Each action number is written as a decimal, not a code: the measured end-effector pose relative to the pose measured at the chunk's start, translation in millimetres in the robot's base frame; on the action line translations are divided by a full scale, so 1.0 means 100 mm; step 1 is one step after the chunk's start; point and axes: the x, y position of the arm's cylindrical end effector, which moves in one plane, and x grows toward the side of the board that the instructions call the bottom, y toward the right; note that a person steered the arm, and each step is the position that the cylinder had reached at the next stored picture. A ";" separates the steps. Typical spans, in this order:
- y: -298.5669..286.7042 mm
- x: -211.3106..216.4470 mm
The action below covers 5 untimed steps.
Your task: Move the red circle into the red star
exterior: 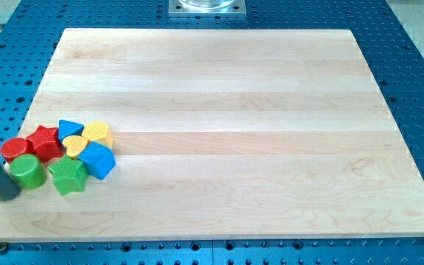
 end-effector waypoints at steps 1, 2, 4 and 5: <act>0.28 -0.11; -0.39 0.08; -0.05 -0.48; 0.20 -0.59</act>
